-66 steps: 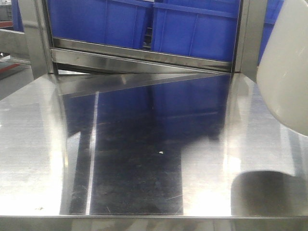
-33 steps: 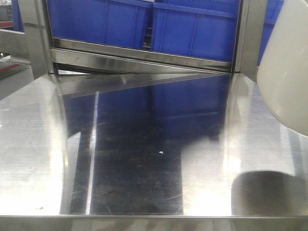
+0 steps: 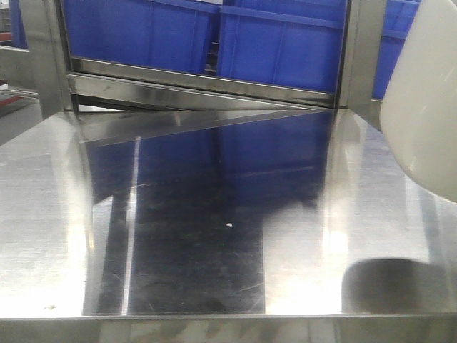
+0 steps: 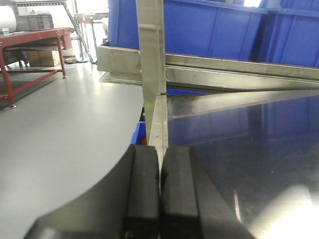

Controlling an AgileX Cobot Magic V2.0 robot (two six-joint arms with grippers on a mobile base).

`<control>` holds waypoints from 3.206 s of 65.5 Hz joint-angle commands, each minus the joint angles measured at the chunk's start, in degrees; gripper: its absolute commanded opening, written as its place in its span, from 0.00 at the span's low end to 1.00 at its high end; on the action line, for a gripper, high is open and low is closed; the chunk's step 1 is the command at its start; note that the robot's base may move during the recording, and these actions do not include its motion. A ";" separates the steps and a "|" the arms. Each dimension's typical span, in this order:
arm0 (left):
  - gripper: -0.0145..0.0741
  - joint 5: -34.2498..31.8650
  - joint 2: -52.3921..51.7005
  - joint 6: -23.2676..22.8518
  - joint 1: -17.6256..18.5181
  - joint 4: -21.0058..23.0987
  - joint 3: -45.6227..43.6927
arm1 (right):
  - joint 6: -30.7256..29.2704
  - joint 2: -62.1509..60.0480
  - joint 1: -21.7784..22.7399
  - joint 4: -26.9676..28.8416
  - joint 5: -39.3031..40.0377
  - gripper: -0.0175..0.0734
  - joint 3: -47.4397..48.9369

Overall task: Move white bin to right shelf second layer
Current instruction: 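Hold the white bin raised in the right gripper, then drive the base along the aisle carrying the bin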

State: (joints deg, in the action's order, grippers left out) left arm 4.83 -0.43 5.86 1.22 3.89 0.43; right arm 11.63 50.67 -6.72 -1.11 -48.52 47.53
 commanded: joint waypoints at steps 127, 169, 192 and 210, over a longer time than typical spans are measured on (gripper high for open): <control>0.26 -4.83 -0.91 -0.15 -0.12 0.35 2.11 | -0.24 -0.49 0.27 -0.07 3.44 0.26 1.59; 0.26 -4.83 -0.91 -0.15 -0.12 0.35 2.11 | -0.24 -0.49 0.27 -0.07 3.23 0.26 1.59; 0.26 -4.83 -0.91 -0.15 -0.12 0.35 2.11 | -0.24 -0.49 0.27 -0.07 3.23 0.26 1.59; 0.26 -4.83 -0.91 -0.15 -0.12 0.35 2.11 | -0.24 -0.49 0.27 -0.07 3.23 0.26 1.59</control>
State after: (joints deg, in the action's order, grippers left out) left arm 4.83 -0.43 5.86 1.22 3.89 0.43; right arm 11.63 50.67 -6.72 -1.11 -48.97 47.53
